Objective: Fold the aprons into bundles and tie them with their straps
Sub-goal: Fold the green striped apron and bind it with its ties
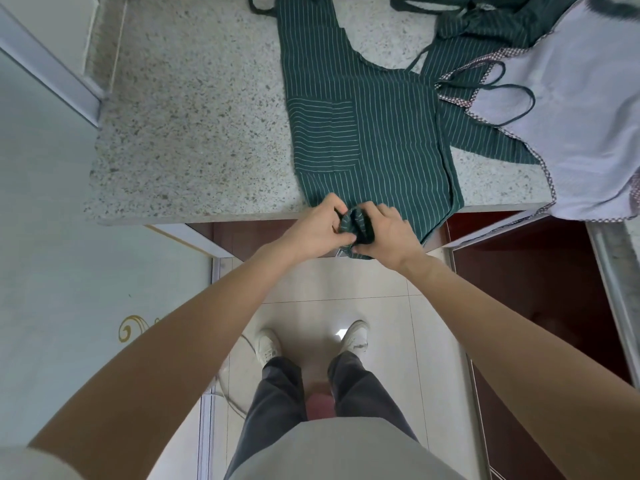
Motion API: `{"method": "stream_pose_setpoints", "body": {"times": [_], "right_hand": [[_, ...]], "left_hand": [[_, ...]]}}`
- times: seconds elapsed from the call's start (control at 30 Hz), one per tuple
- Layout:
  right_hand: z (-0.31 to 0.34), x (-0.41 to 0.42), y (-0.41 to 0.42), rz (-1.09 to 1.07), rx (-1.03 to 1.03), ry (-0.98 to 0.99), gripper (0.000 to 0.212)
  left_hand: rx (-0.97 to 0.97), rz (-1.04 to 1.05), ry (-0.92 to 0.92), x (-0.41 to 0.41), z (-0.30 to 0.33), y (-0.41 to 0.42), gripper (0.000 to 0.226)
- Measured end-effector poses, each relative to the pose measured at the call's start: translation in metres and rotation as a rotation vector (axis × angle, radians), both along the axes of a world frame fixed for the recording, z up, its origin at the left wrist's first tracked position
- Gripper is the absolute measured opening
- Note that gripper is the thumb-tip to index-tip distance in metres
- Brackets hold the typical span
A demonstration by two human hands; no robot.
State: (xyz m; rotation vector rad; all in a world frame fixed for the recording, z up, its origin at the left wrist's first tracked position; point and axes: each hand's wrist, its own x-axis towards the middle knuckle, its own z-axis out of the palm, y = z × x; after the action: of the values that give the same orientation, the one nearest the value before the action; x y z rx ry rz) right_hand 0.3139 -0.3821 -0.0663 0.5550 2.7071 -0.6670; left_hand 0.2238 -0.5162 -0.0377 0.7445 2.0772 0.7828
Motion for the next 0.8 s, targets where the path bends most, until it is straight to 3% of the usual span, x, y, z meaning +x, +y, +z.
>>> {"method": "stream_pose_setpoints", "body": {"times": [0.07,0.17,0.23,0.33,0.4,0.47,0.57,0.63,0.7,0.77,0.8], "right_hand": [[0.001,-0.001,0.002,-0.017,-0.002,-0.013,0.063],[0.001,0.002,0.008,-0.02,0.005,-0.004,0.051],[-0.001,0.006,0.012,-0.03,-0.002,-0.007,0.047],[-0.002,0.012,0.017,-0.022,-0.077,-0.091,0.056],[-0.001,0.018,0.021,-0.005,-0.121,-0.136,0.06],[0.002,0.023,0.028,-0.074,-0.152,-0.028,0.049],[0.006,0.029,0.044,-0.354,-0.11,0.155,0.036],[0.002,0.031,0.062,-0.548,-0.057,0.143,0.03],[-0.007,0.033,0.082,-0.696,-0.064,0.069,0.007],[-0.019,0.034,0.096,-0.775,-0.078,0.016,0.03],[-0.023,0.034,0.101,-0.79,-0.071,0.021,0.031]], "left_hand": [[-0.018,0.02,0.011,0.001,0.004,-0.001,0.026],[-0.024,0.054,0.245,0.009,0.015,-0.001,0.017],[-0.088,-0.102,0.451,0.015,0.019,0.003,0.013],[-0.229,-0.331,0.569,0.018,0.018,0.003,0.023],[-0.31,-0.381,0.546,0.014,0.012,0.003,0.043],[-0.304,-0.324,0.464,0.009,0.004,0.005,0.048],[-0.268,-0.258,0.474,0.004,-0.01,0.013,0.043],[-0.297,-0.25,0.487,-0.001,-0.021,0.019,0.043],[-0.343,-0.223,0.468,-0.005,-0.029,0.023,0.046],[-0.389,-0.193,0.433,-0.008,-0.037,0.028,0.051],[-0.412,-0.177,0.417,-0.009,-0.038,0.032,0.058]]}}
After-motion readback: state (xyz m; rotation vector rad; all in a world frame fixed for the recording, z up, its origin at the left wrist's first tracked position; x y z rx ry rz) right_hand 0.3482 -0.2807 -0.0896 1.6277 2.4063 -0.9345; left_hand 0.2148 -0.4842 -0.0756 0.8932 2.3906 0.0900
